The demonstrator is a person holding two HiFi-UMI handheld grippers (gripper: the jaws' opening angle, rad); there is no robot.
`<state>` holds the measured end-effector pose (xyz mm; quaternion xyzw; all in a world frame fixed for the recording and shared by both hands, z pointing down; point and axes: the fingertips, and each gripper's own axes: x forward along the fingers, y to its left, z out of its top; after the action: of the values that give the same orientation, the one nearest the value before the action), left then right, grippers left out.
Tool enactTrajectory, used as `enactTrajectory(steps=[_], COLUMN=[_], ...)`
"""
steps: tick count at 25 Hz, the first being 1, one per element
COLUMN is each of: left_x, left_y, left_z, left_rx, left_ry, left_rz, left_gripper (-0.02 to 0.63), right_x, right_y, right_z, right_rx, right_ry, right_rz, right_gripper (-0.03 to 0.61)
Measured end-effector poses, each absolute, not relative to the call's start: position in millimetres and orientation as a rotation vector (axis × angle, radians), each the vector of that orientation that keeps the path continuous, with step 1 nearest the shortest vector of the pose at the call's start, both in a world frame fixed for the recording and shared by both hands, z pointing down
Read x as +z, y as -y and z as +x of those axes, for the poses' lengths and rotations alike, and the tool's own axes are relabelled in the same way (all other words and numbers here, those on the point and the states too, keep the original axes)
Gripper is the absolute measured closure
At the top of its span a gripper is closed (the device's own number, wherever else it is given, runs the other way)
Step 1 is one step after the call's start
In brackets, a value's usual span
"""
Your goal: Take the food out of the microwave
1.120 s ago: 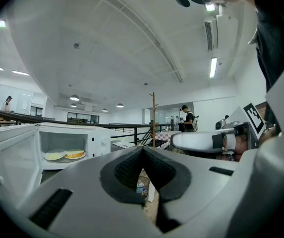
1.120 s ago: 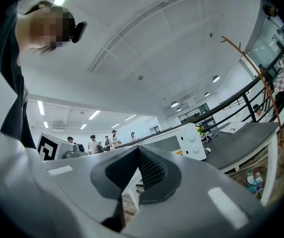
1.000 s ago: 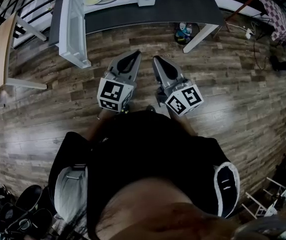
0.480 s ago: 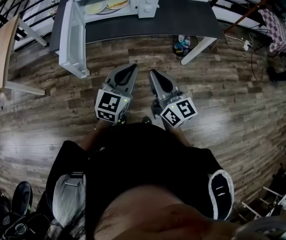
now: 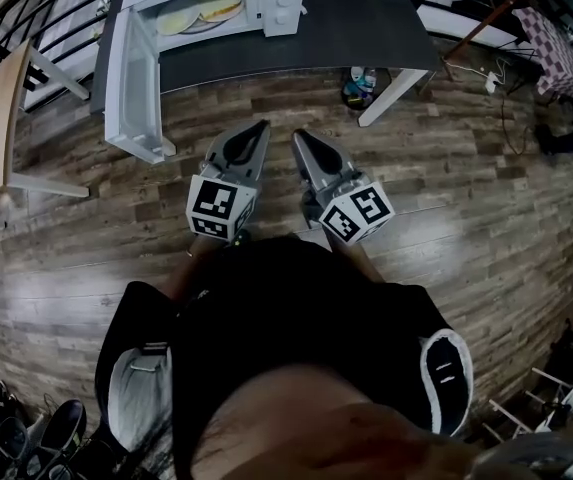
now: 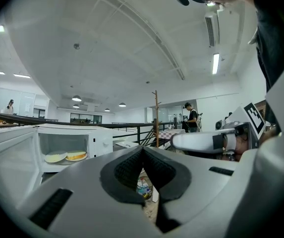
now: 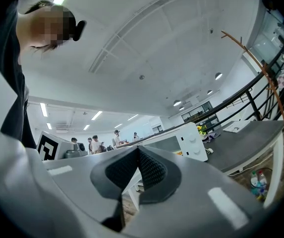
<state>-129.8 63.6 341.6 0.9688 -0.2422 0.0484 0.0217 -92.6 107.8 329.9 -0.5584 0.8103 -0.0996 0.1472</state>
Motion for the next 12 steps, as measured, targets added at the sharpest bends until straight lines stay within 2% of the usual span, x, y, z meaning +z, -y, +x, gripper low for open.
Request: enactTrajectory(steps=[12], left_x=[346.5], left_y=[-57.4], left_z=[-104.5], left_rx=[0.173], left_ry=[0.839], left_rz=[2.974], left_gripper=[0.606], right_x=[331.5], right_y=[-101.3], right_z=[-61.7], right_rx=[-0.299], right_ry=[-2.369], right_rz=[-1.551], right_gripper=[0.58])
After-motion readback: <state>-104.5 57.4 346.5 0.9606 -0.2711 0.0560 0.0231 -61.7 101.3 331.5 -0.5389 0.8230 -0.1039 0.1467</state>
